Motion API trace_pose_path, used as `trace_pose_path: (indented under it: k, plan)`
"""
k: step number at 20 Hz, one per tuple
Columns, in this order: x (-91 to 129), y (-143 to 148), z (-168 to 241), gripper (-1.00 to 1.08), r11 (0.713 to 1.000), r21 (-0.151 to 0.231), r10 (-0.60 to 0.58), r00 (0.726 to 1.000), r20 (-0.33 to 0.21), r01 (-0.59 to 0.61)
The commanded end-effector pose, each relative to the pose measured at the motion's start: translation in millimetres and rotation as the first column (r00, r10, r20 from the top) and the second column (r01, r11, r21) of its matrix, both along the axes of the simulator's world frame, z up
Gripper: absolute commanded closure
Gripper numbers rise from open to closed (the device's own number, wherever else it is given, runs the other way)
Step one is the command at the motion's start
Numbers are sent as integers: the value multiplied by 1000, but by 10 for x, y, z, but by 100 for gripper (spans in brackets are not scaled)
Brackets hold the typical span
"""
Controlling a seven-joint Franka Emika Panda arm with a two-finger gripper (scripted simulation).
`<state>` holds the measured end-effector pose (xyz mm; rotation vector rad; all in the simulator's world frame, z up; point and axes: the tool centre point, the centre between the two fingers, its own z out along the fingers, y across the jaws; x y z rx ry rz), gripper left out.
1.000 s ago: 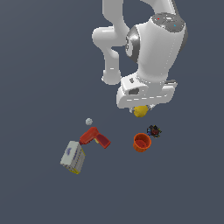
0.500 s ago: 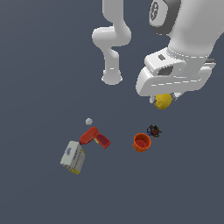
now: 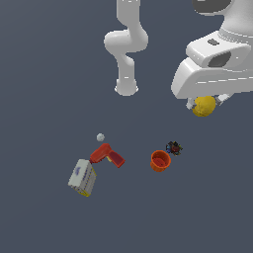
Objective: Pick up a designated object from a clutter of objects.
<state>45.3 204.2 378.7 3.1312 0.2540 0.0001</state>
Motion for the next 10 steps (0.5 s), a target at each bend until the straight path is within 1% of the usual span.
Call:
trace_pose_path:
  k: [1, 10]
  plan:
    - [26, 45, 70, 108, 1000, 0, -1, 1000, 0, 1]
    - [60, 95, 142, 108, 1000, 0, -1, 1000, 0, 1]
